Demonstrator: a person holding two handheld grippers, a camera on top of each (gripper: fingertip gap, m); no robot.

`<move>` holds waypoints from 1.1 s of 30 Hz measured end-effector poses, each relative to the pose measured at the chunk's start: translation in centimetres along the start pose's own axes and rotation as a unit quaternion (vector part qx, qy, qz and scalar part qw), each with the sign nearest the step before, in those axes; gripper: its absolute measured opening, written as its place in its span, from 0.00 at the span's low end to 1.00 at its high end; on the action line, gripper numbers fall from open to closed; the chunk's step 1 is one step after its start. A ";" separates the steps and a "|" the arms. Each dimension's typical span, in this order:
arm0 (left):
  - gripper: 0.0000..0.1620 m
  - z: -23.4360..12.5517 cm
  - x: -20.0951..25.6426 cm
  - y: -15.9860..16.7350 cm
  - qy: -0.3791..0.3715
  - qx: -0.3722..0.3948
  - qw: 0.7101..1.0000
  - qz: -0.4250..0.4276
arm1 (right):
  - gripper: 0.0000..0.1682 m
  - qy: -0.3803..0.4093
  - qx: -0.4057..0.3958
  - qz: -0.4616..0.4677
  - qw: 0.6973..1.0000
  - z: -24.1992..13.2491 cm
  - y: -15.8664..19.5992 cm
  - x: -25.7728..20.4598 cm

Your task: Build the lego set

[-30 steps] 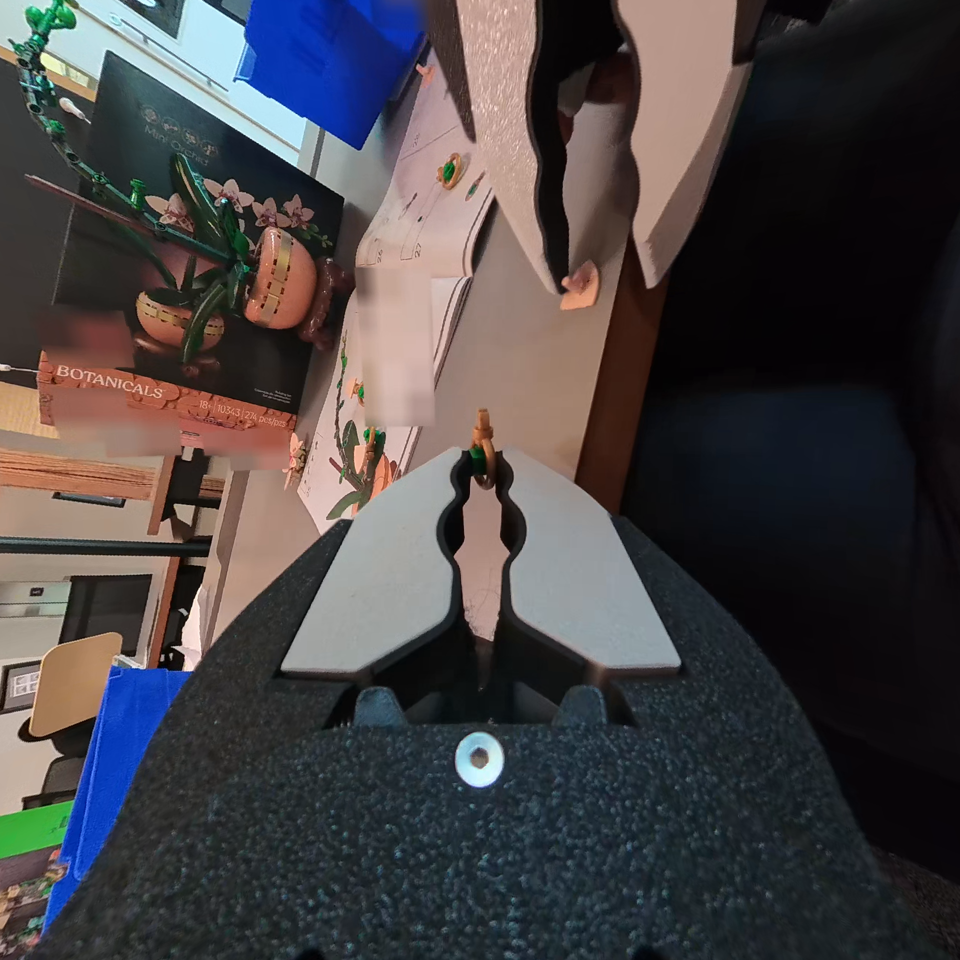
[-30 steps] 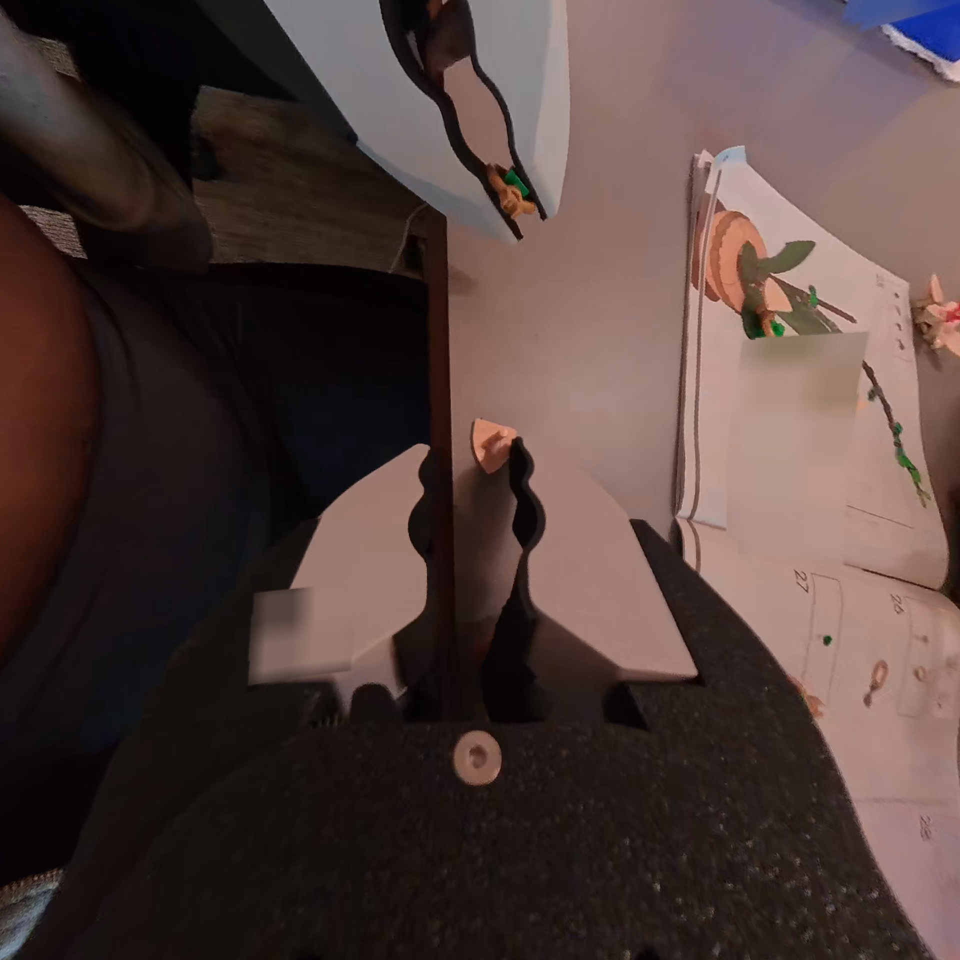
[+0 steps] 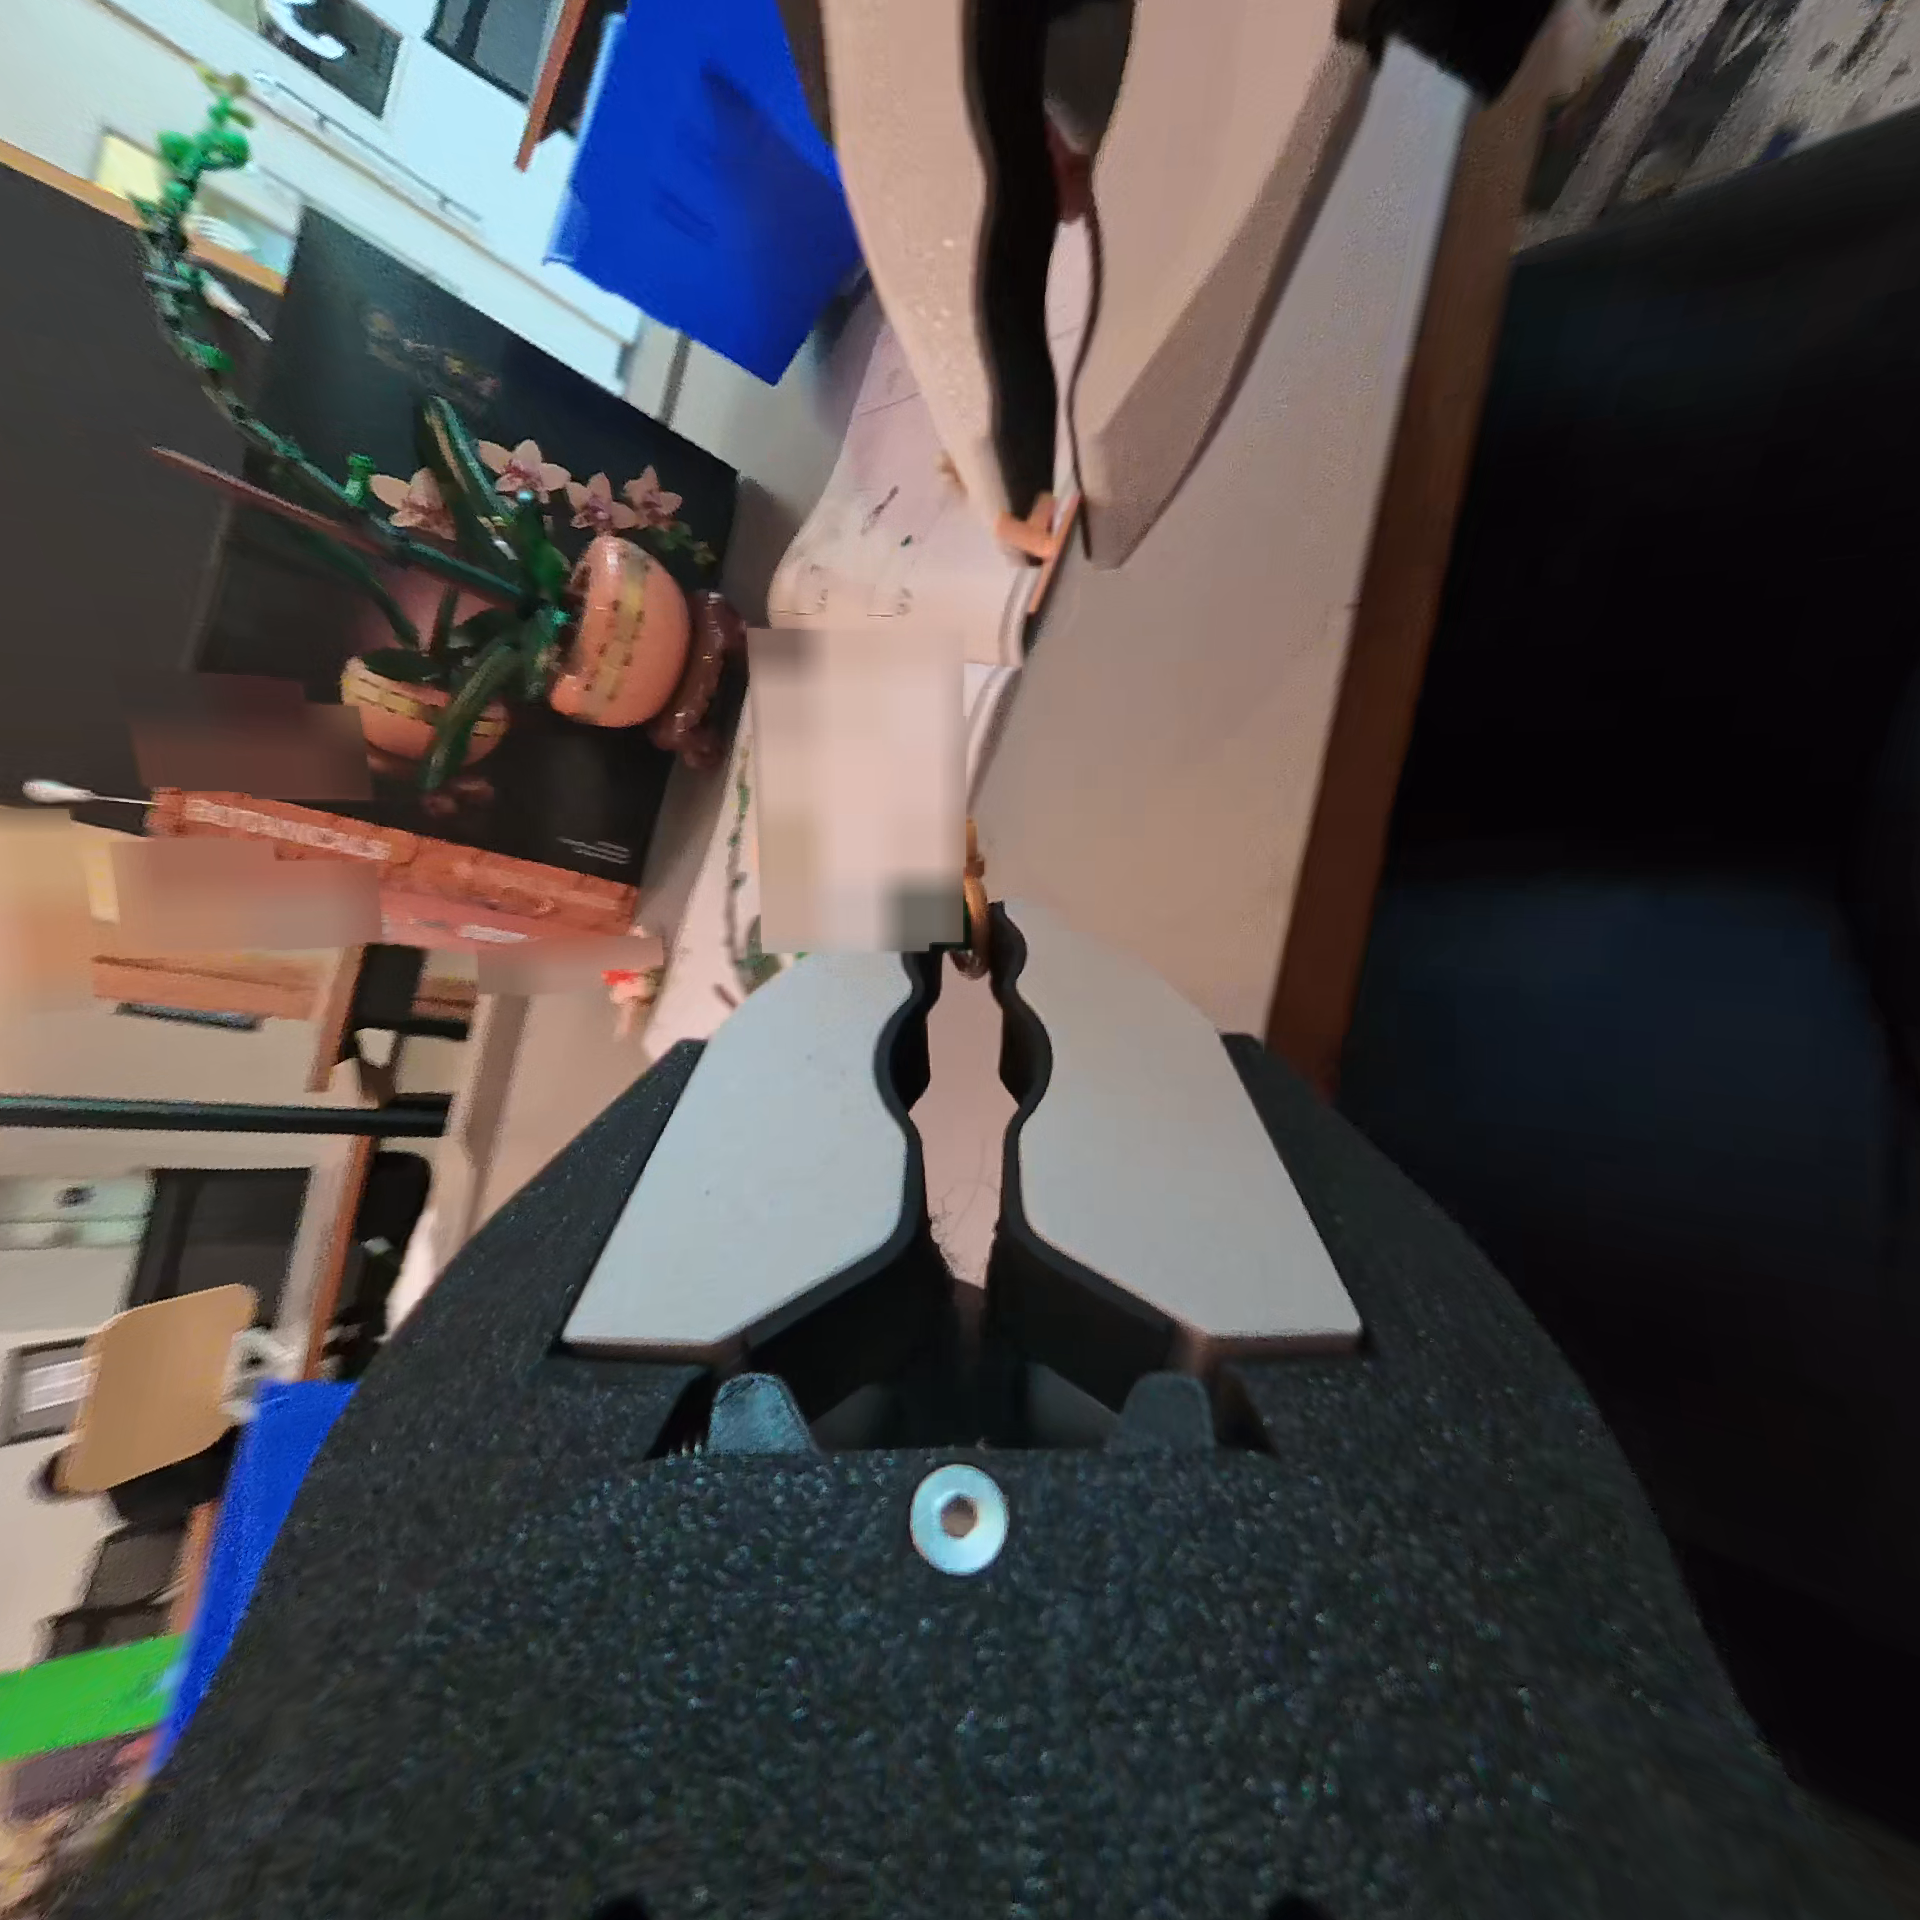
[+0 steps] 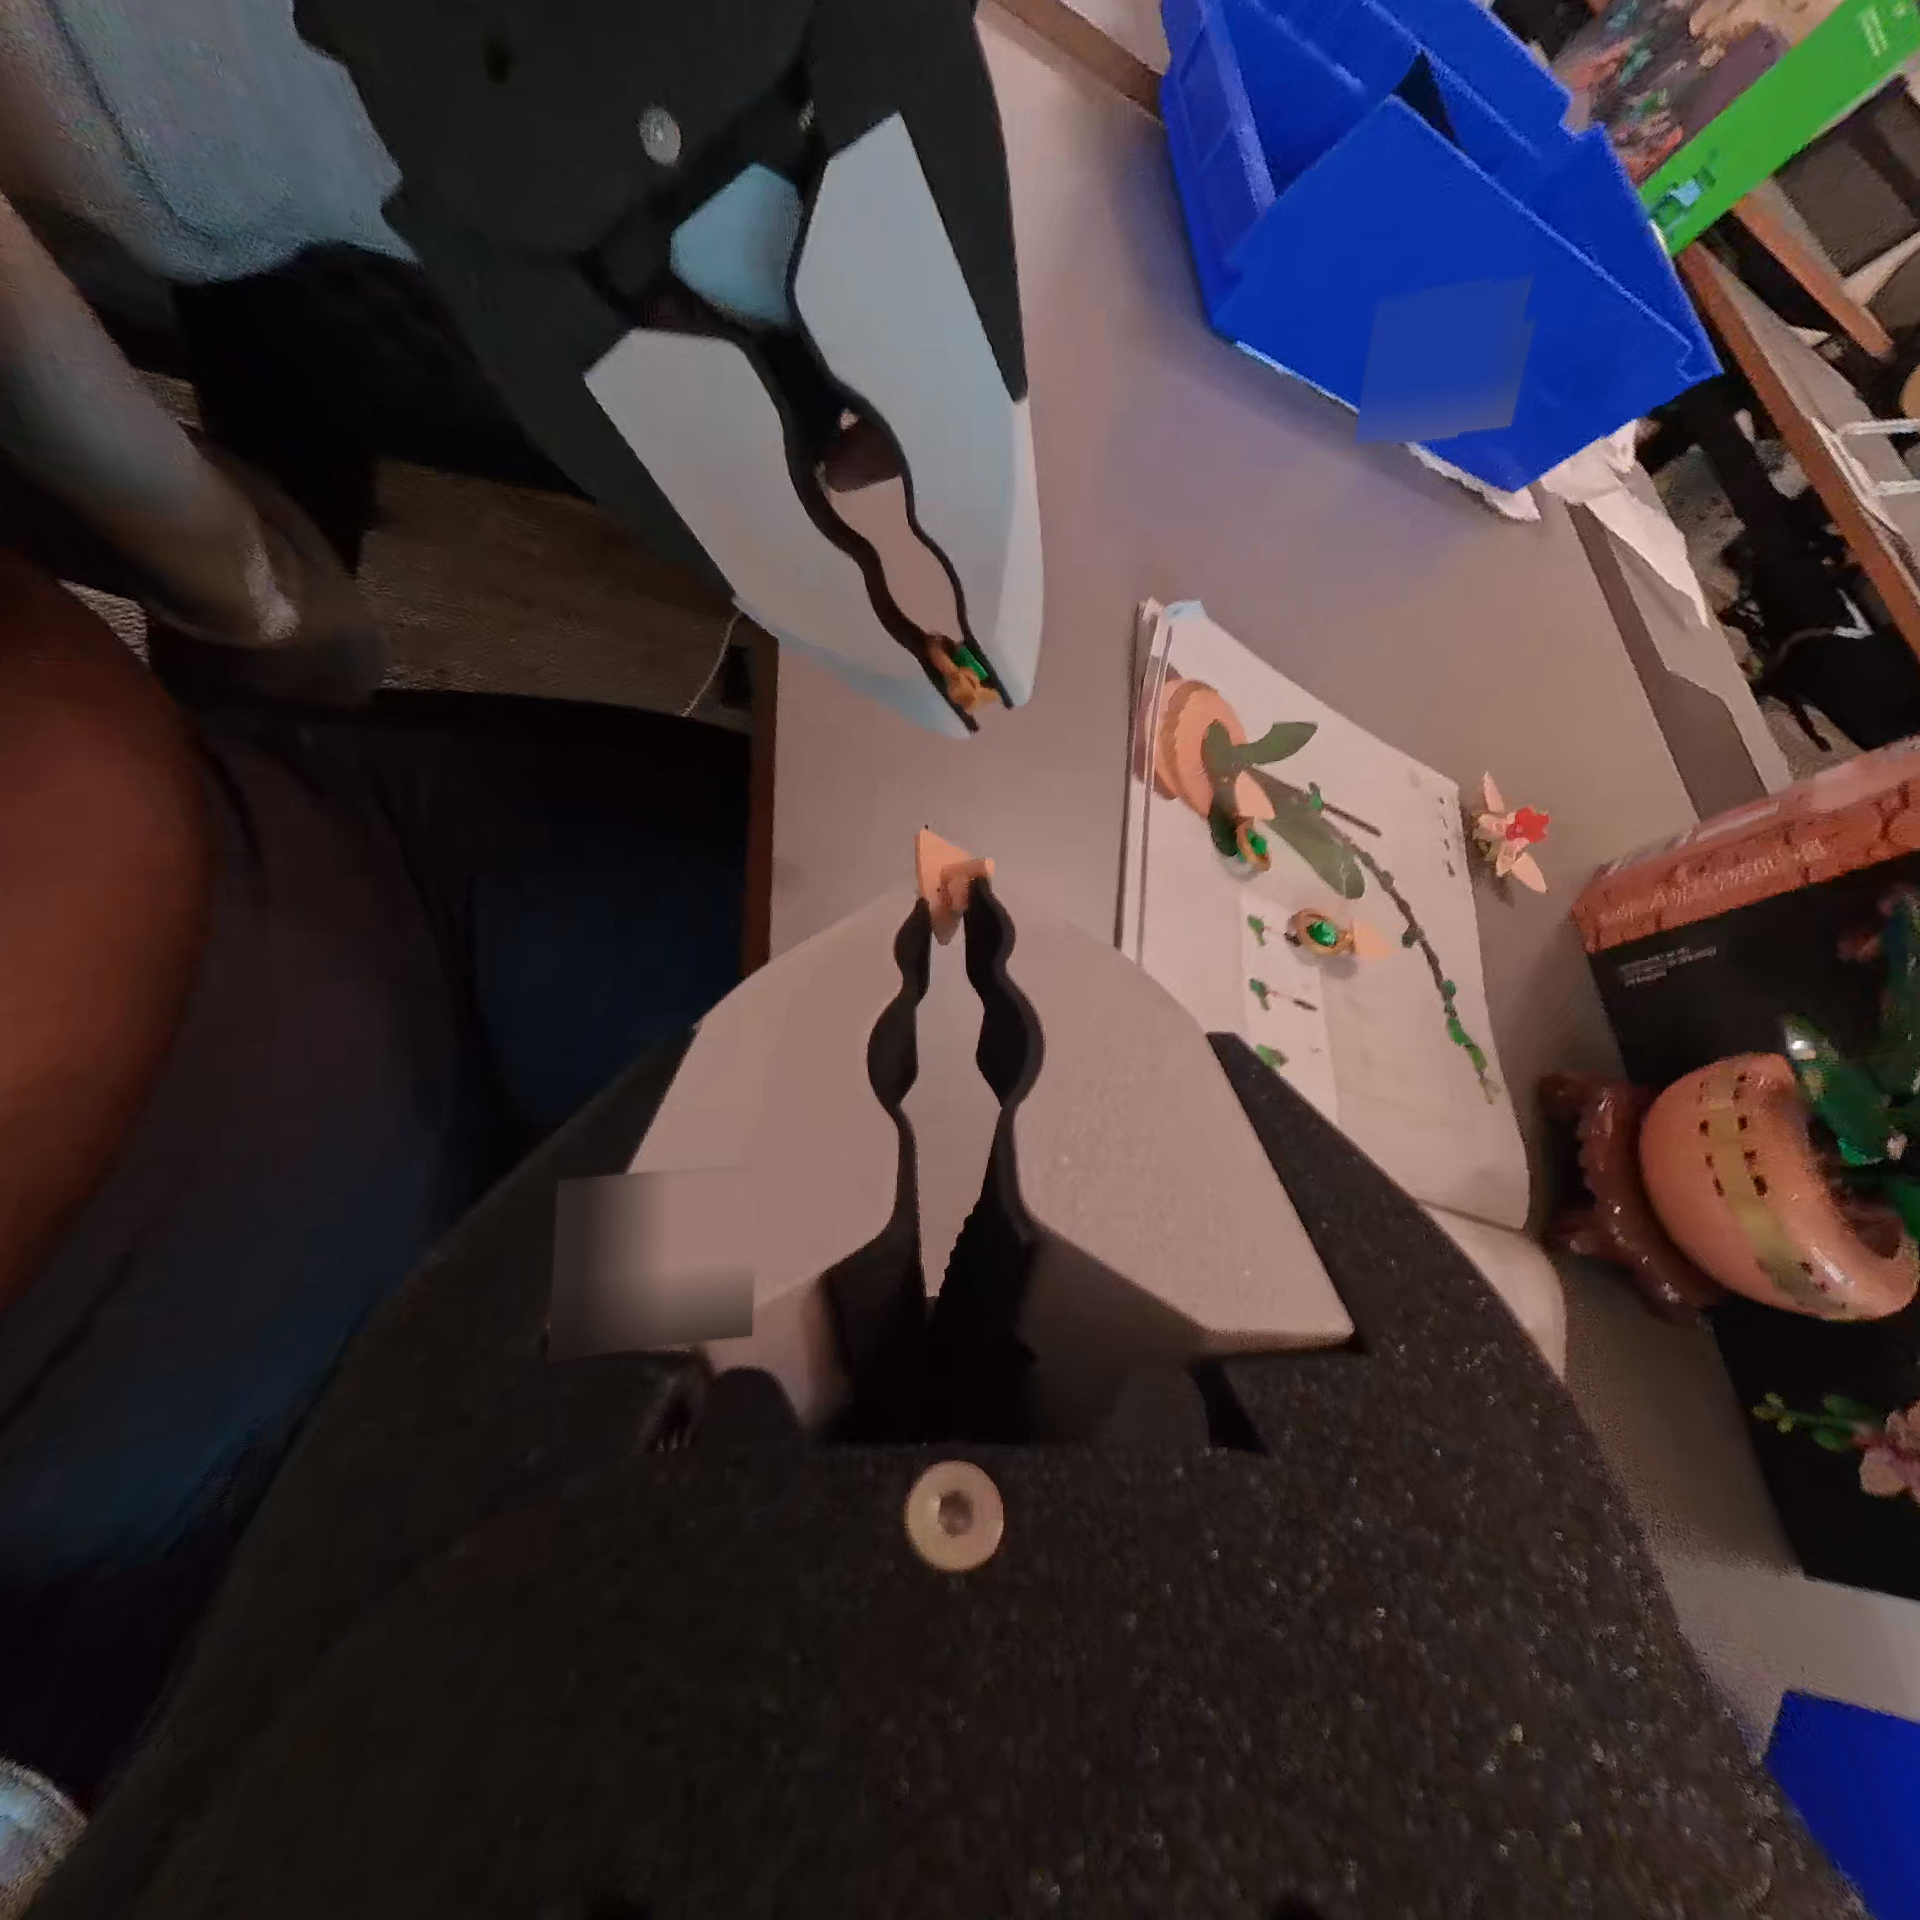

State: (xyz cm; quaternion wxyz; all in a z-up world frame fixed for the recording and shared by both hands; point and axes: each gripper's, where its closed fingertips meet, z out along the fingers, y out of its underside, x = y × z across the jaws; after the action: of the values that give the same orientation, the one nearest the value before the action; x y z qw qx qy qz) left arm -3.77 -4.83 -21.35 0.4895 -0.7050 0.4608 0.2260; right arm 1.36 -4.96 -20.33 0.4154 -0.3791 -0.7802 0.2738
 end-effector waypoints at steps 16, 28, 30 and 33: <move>0.05 1.8 -1.4 -0.6 -0.040 -0.155 0.984 0.074 | 0.04 0.089 -0.073 -0.077 0.990 2.2 0.9 3.2; 0.05 2.1 -0.9 -0.6 -0.025 -0.179 0.975 0.126 | 0.04 0.073 -0.095 -0.109 0.987 2.4 1.2 2.8; 0.05 2.2 -0.9 -0.6 -0.026 -0.180 0.974 0.134 | 0.04 0.071 -0.097 -0.111 0.987 2.4 1.2 2.8; 0.05 2.3 -0.7 -0.7 -0.018 -0.173 0.976 0.130 | 0.04 0.064 -0.091 -0.106 0.988 2.4 1.2 2.6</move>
State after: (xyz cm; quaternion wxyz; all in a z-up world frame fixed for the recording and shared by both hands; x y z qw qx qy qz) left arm -3.16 -2.43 -21.41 0.3352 -0.7090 0.4934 0.3762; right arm -1.21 -2.43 -21.30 0.4549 -0.3475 -0.8093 0.1318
